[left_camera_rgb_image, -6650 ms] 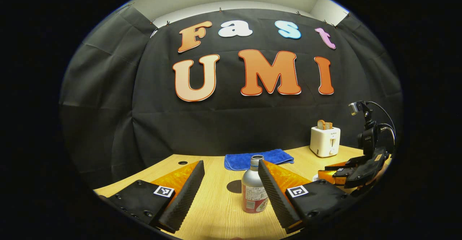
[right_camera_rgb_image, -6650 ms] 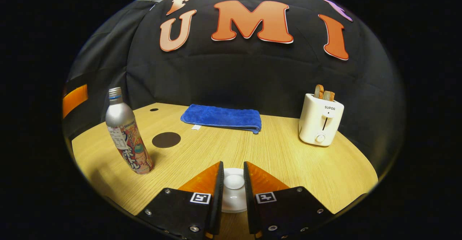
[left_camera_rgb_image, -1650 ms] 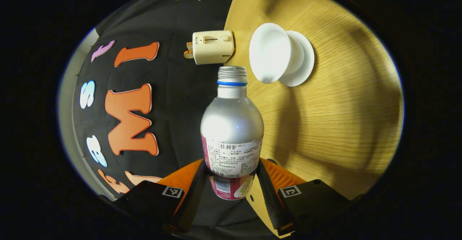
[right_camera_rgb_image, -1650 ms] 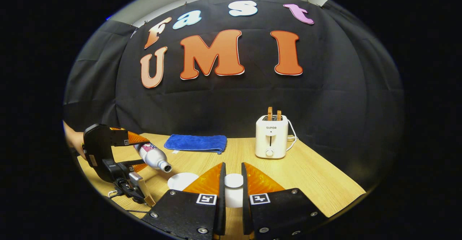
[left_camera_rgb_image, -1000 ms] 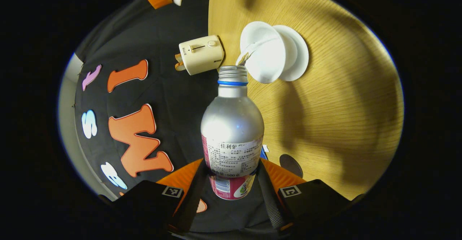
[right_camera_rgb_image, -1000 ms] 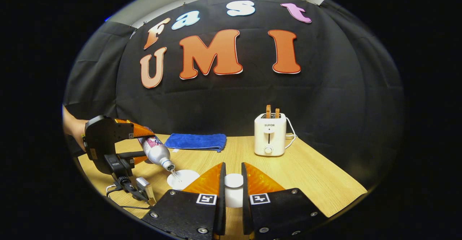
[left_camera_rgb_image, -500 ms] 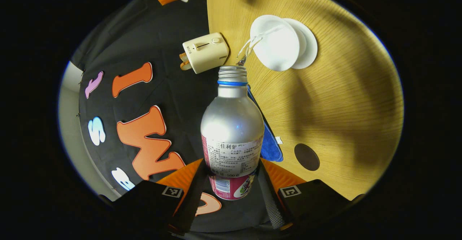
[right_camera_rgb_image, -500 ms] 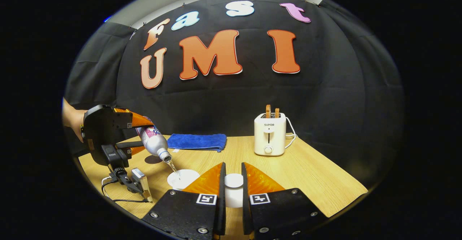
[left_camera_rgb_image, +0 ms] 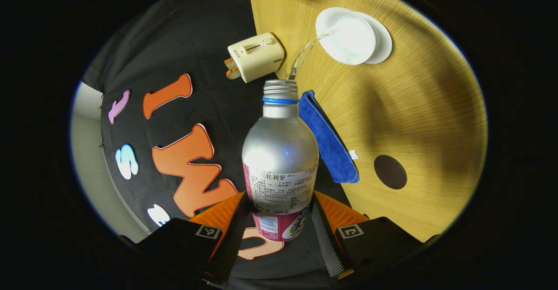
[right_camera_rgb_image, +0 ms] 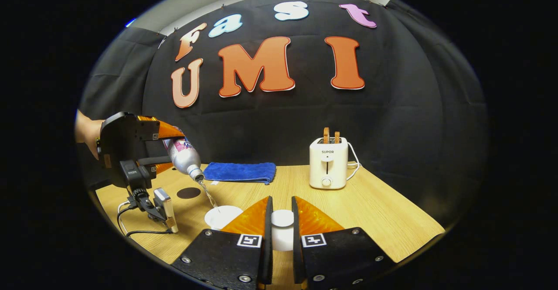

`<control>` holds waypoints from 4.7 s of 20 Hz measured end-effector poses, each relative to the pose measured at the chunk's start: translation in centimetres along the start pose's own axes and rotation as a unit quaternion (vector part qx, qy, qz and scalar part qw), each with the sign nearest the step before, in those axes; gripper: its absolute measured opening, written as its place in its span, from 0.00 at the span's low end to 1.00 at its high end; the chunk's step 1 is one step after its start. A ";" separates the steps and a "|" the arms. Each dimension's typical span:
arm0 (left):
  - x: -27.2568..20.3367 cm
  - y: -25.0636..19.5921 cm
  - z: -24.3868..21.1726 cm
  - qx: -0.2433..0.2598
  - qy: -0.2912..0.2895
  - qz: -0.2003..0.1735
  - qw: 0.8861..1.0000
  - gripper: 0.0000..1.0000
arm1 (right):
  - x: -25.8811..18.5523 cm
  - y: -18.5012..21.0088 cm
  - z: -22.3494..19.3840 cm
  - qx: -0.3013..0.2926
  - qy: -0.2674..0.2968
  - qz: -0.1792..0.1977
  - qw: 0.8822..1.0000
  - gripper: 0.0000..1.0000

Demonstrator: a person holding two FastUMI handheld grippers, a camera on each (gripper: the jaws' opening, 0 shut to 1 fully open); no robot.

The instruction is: Open the teacup lid with one hand, grasp the water bottle and pour water into the teacup with the other hand; after pouring, place the water bottle on the coaster and then close the teacup lid.

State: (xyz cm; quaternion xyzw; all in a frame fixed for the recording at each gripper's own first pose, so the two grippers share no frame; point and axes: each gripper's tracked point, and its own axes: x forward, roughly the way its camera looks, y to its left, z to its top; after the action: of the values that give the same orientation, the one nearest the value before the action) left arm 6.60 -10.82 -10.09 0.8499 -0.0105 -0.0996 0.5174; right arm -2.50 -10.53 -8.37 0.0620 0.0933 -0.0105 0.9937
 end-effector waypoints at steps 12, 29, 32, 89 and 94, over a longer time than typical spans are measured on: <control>0.5 -0.4 1.7 0.039 -0.014 0.010 0.999 0.82 | -0.1 0.2 -0.4 0.001 0.003 0.001 1.000 0.19; -0.1 -0.8 4.5 0.082 -0.047 0.042 0.995 0.82 | 0.0 1.5 -0.7 -0.008 0.011 0.010 1.000 0.19; -0.3 -0.3 4.5 0.070 -0.050 0.053 0.995 0.82 | 0.3 1.9 -0.7 -0.009 0.012 0.014 1.000 0.19; 7.5 -10.7 -4.4 -0.840 0.025 -0.028 0.541 0.81 | 8.5 12.6 -6.7 -0.018 0.054 0.078 0.995 0.40; 9.0 -12.5 -3.7 -0.868 0.027 -0.047 0.494 0.80 | 7.2 12.4 -3.9 -0.008 0.023 0.083 0.996 0.70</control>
State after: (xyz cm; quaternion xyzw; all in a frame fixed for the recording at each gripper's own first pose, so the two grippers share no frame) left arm 15.01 -2.83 -20.89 -0.0260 0.1350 -0.0596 0.9887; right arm 4.24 2.24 -12.05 0.0615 0.1109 0.0747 0.9891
